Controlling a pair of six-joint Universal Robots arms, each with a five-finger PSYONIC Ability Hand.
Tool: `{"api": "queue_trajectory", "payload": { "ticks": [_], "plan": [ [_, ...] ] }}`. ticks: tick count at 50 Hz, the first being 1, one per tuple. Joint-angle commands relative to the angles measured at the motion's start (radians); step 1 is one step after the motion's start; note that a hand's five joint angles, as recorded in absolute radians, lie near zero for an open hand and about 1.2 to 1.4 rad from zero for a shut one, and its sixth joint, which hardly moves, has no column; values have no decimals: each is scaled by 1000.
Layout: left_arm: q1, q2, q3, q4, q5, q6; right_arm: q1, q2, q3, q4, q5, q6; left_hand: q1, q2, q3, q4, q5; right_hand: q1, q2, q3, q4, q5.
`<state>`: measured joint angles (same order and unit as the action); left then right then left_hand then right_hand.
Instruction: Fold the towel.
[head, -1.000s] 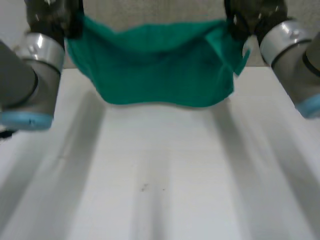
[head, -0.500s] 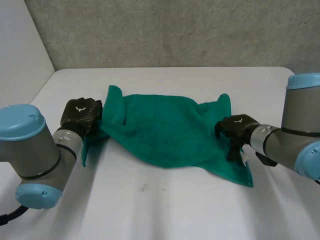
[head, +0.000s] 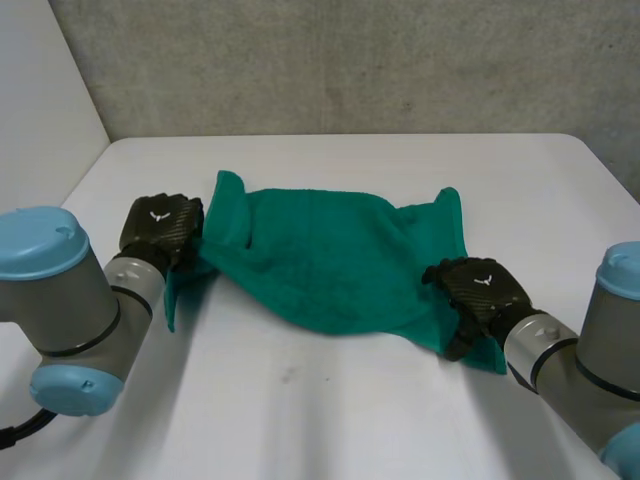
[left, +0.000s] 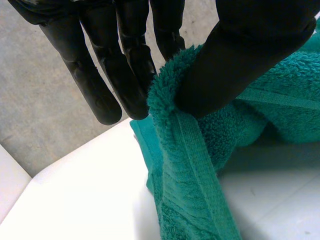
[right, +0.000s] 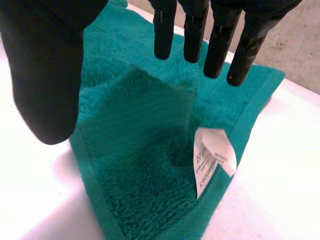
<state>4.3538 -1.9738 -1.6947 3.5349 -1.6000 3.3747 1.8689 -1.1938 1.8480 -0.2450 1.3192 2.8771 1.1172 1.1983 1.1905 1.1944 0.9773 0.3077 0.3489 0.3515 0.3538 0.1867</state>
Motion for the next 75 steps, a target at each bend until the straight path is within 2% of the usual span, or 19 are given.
{"api": "queue_trajectory", "payload": {
  "ticks": [1,3,4,9,15,29,35,38,39,41,48,49,53,56,57,63,65,68,75],
  "plan": [
    [0,-35,-2,1,0,6,-2,121,-114,-14,31,-12,78,-3,5,1,43,803,762,760,757,750],
    [0,-46,-2,-1,0,6,-2,135,-136,-10,48,-16,13,-68,-61,-65,-22,1053,1012,1009,1007,1000],
    [1,-49,0,-1,0,6,-5,143,-144,-8,60,-18,-25,-107,-99,-103,-60,1088,1047,1044,1042,1035],
    [13,-63,-3,-2,0,6,-13,119,-148,-10,115,-22,-307,-388,-380,-384,-342,1089,1047,1045,1042,1035],
    [35,-89,-3,-30,2,6,-17,16,-138,-4,112,-31,-542,-623,-616,-619,-577,1089,1047,1045,1042,1035],
    [86,-126,-6,-73,15,8,-76,-4,-119,-4,117,-108,-601,-682,-675,-678,-636,1089,1047,1045,1042,1035],
    [101,-114,-19,-71,5,8,-88,-3,-121,-3,123,-134,-575,-656,-648,-652,-610,1089,1047,1045,1042,1035],
    [125,-91,-42,-74,5,28,-100,-4,-122,-2,124,-153,-332,-413,-406,-410,-367,1089,1047,1045,1042,1035],
    [125,-91,-42,-74,5,28,-100,-4,-122,-2,124,-153,-331,-412,-405,-408,-366,1089,1047,1045,1042,1035],
    [141,-47,-68,-76,9,69,-99,-9,-133,35,121,-165,276,195,203,199,242,1089,1047,1045,1042,1035],
    [135,92,-109,-122,6,183,-96,-99,-223,269,117,-228,279,198,206,202,244,1089,1047,1045,1042,1035],
    [141,257,-127,-190,6,242,-96,-133,-254,353,114,-255,279,198,206,202,244,1089,1047,1045,1042,1035],
    [144,427,-146,-292,12,297,-99,-190,-317,521,109,-334,279,198,206,202,244,1089,1047,1045,1042,1035],
    [147,469,-149,-338,15,324,-97,-214,-363,659,109,-422,279,198,206,202,244,1089,1047,1045,1042,1035],
    [150,490,-158,-408,17,363,-97,-208,-375,715,109,-467,279,198,206,202,244,1089,1047,1045,1042,1035],
    [142,451,-189,-465,17,406,-83,-147,-371,802,118,-588,279,198,206,202,244,1089,1047,1045,1042,1035],
    [142,428,-191,-462,17,407,-82,-35,-388,802,121,-608,279,198,206,202,244,1089,1047,1045,1042,1035],
    [138,259,-163,-429,12,407,-79,54,-415,790,123,-605,279,198,206,202,244,1089,1047,1045,1042,1035],
    [130,63,-45,-331,8,410,-33,143,-553,698,162,-552,279,198,206,202,244,1089,1047,1045,1042,1035]
  ]
}}
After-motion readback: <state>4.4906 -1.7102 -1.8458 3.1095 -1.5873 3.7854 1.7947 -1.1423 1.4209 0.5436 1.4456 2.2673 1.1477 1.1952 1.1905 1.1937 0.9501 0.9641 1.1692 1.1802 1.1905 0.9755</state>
